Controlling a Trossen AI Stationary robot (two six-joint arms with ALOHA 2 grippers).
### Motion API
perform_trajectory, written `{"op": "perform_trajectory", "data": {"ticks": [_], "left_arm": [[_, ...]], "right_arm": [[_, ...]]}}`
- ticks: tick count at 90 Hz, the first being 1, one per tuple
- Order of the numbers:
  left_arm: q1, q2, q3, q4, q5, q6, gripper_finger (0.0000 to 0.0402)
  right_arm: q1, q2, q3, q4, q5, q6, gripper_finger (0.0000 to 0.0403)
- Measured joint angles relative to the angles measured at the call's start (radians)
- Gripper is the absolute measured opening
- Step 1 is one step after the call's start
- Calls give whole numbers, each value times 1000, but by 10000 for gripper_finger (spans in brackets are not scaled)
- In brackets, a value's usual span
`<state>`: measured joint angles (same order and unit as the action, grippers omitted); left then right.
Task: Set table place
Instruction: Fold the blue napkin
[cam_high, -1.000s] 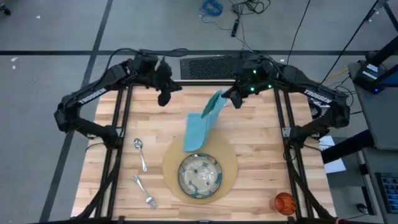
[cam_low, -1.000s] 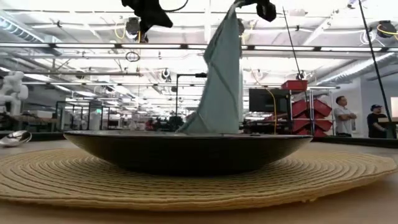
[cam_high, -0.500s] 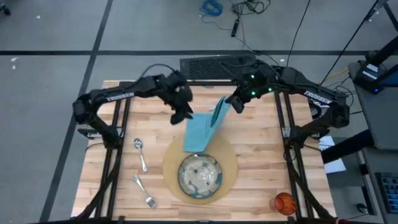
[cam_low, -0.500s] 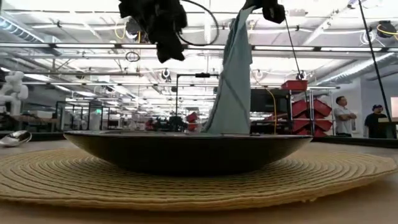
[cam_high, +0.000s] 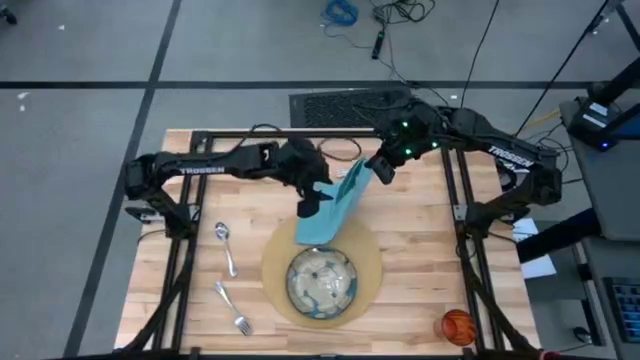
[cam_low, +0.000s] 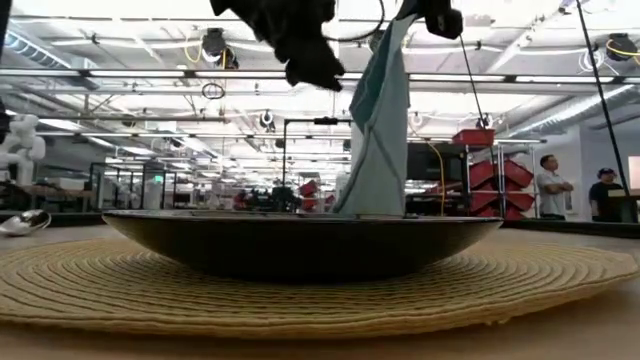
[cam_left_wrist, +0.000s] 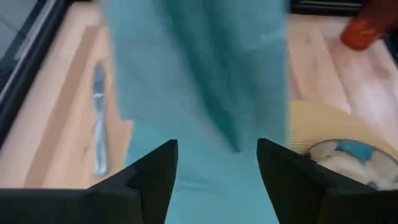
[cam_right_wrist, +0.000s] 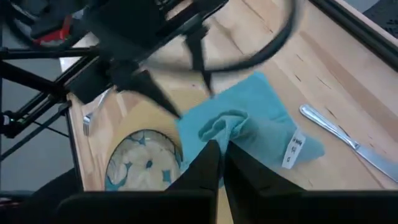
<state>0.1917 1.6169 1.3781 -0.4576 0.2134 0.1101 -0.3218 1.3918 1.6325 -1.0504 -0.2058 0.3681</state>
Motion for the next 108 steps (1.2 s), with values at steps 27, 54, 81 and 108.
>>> {"op": "perform_trajectory", "data": {"ticks": [27,54,81,108], "left_arm": [[-30,44,0,56,-62,-125,206],[-45,117,1,93,-85,-131,206],[-45,118,1,106,-175,-165,206],[-77,132,1,121,-231,-215,206]], "right_arm": [[0,0,0,0,1,-15,0],[0,0,0,-7,1,-18,0],[0,0,-1,-34,28,-22,0],[-6,0,-1,-35,53,-16,0]]}}
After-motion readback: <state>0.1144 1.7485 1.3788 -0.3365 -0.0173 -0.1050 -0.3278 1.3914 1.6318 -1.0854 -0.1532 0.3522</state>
